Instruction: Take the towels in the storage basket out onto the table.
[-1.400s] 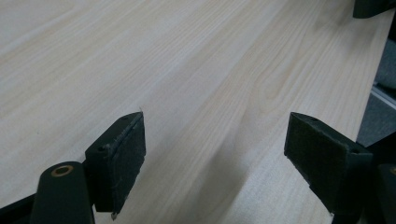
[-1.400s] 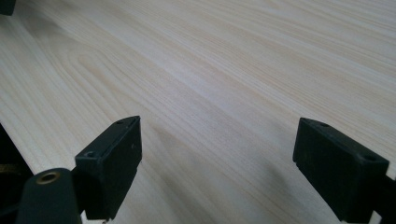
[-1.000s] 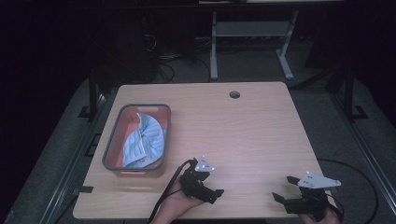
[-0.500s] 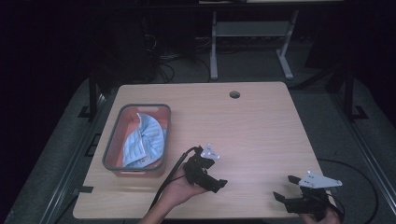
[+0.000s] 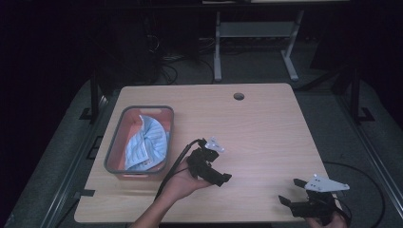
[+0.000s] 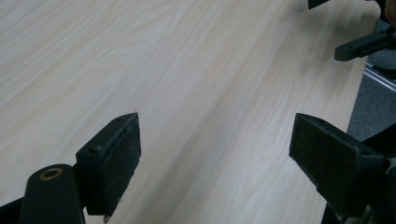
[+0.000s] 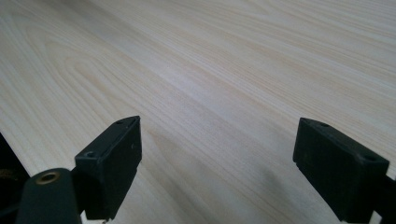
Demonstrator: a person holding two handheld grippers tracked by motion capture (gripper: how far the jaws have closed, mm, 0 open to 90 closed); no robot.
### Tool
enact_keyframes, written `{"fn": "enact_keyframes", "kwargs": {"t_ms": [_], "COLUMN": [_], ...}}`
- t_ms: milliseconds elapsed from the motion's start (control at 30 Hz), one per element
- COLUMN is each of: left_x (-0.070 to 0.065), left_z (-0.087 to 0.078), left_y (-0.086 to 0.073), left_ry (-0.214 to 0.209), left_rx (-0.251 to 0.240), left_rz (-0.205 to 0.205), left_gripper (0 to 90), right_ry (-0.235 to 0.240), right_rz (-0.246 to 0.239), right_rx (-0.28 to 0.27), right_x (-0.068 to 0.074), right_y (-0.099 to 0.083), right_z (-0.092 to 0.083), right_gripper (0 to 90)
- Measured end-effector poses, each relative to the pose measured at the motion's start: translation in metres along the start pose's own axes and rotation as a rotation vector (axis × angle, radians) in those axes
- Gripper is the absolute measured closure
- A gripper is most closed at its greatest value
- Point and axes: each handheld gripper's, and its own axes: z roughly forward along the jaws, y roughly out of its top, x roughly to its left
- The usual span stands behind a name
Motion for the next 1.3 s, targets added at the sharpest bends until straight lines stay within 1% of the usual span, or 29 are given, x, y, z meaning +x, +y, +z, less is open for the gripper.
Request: {"fn": "enact_keyframes", "kwargs": {"t_ms": [33,67,167,200,300,367,433,567,600,633,700,767,833,867,967,1000,1033,1067,1133,1200,1300], "left_x": [0.002,0.002,0.003,0.003,0.002,0.003,0.007,0.01,0.011,0.012,0.015,0.017,0.019,0.023,0.027,0.03,0.03,0.031,0.035,0.037,0.04], "left_z": [-0.002,-0.003,-0.006,-0.007,-0.01,-0.012,-0.014,-0.015,-0.016,-0.017,-0.02,-0.024,-0.027,-0.03,-0.034,-0.036,-0.036,-0.038,-0.041,-0.042,-0.047], "left_y": [0.001,0.002,0.004,0.006,0.008,0.01,0.012,0.012,0.013,0.013,0.015,0.016,0.016,0.016,0.017,0.017,0.017,0.017,0.016,0.016,0.015], "left_ry": [0.005,0.012,0.021,0.023,0.027,0.017,0.008,0.009,0.012,0.024,0.031,0.037,0.043,0.054,0.055,0.066,0.066,0.076,0.082,0.085,0.083], "left_rx": [0.004,-0.007,0.0,0.001,0.004,-0.001,0.003,-0.003,-0.006,0.001,0.006,-0.001,0.003,0.012,0.013,0.02,0.02,0.024,0.033,0.038,0.034], "left_rz": [0.005,-0.002,0.006,0.01,0.009,0.005,0.012,0.008,0.002,0.009,0.01,0.004,0.005,0.009,0.001,0.002,0.002,0.0,-0.004,-0.003,-0.012], "left_gripper": [16.7,16.7,16.7,16.7,16.7,16.7,16.7,16.7,16.7,16.7,16.7,16.7,16.9,17.0,17.1,17.1,17.1,17.1,17.1,17.1,17.1], "right_ry": [0.0,0.0,0.004,0.005,0.005,0.006,0.006,0.002,0.002,0.003,0.005,0.004,0.004,0.003,0.003,0.005,0.005,0.005,0.006,0.007,0.004], "right_rz": [0.003,0.004,0.005,-0.001,-0.003,-0.002,-0.002,0.0,0.0,0.001,0.006,0.001,-0.001,-0.002,0.0,0.003,0.003,0.004,-0.004,-0.001,0.001], "right_rx": [0.002,0.002,0.001,-0.001,-0.002,-0.005,-0.004,-0.005,-0.005,-0.006,-0.005,-0.008,-0.008,-0.007,-0.007,-0.011,-0.011,-0.011,-0.011,-0.01,-0.012], "right_x": [0.0,0.0,0.0,0.0,0.0,0.0,0.0,-0.001,-0.001,-0.001,-0.001,-0.001,-0.001,-0.001,-0.001,-0.001,-0.001,-0.001,-0.001,-0.001,0.0], "right_y": [0.0,0.0,0.0,0.0,0.001,0.001,0.001,0.0,0.0,0.0,0.0,0.0,0.0,0.0,0.0,-0.001,-0.001,-0.001,-0.001,-0.001,0.0], "right_z": [0.0,0.0,0.0,0.0,0.0,0.0,0.0,-0.001,-0.001,-0.001,-0.002,-0.002,-0.001,-0.001,-0.002,-0.002,-0.002,-0.002,-0.002,-0.002,-0.002], "right_gripper": [14.9,14.9,14.9,14.9,14.9,14.9,14.9,14.9,14.9,14.9,14.9,14.9,14.9,14.9,14.9,14.9,14.9,14.9,14.9,14.9,14.9]}}
